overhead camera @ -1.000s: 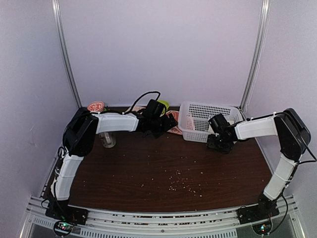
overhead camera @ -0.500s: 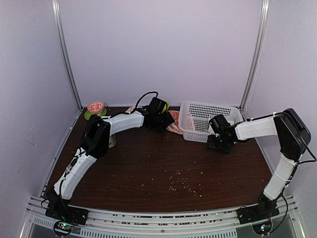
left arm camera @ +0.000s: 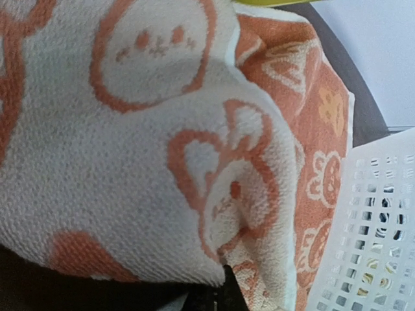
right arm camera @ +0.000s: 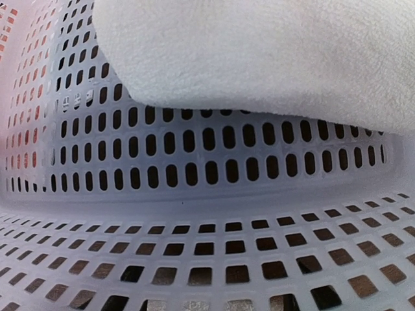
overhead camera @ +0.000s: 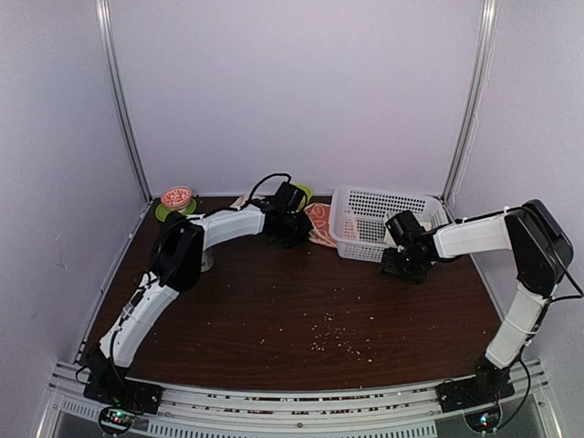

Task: Roll the towels
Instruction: Move the towel to the corner of the board.

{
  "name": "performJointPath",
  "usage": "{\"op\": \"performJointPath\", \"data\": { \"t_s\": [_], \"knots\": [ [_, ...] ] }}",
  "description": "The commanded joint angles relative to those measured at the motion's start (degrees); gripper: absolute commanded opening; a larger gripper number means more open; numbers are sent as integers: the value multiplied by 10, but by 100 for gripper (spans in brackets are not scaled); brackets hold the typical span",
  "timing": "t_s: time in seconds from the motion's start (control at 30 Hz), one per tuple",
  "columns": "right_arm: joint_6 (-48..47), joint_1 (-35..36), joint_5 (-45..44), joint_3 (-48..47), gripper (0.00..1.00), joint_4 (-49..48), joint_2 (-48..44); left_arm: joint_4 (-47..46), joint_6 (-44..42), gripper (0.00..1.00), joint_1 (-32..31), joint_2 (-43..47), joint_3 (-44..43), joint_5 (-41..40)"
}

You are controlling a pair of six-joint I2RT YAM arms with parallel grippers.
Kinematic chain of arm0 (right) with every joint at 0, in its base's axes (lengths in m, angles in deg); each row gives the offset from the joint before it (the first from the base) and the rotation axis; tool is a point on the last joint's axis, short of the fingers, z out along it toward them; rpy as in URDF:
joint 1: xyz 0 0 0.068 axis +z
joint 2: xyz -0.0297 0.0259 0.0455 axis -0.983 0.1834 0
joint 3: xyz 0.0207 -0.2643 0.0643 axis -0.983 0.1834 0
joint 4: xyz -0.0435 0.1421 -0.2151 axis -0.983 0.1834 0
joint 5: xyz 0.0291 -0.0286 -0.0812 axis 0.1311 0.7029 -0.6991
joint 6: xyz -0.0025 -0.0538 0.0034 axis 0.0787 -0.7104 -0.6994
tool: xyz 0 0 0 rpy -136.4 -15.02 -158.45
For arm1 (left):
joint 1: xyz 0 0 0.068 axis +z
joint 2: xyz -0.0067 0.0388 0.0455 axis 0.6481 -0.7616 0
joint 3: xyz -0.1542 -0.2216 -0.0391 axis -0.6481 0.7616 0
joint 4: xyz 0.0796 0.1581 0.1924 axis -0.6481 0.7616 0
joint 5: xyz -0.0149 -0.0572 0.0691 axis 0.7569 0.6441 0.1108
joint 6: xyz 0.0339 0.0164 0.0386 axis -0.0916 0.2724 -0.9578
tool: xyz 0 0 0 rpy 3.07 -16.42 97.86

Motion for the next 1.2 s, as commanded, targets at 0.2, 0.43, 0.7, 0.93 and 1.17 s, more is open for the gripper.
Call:
{"op": "performJointPath", "data": {
  "t_s": [0.2, 0.43, 0.7, 0.93, 1.17],
  "knots": [
    [6, -3, 16, 33, 71, -7, -53, -120, -43, 0, 7, 226, 286, -4],
    [10, -3, 5, 63, 71, 4, -94, -132, -54, 0, 4, 371, 481, -4],
    [13, -3, -12, 71, 71, 9, -102, -119, -92, 0, -42, 502, 631, 1],
    [-1, -3, 11, 60, 76, 16, -107, -68, -150, 0, -100, 563, 675, 16],
    [-21, -2, 68, 110, 85, 36, -164, -82, -162, 0, -106, 588, 718, -2]
  ]
}}
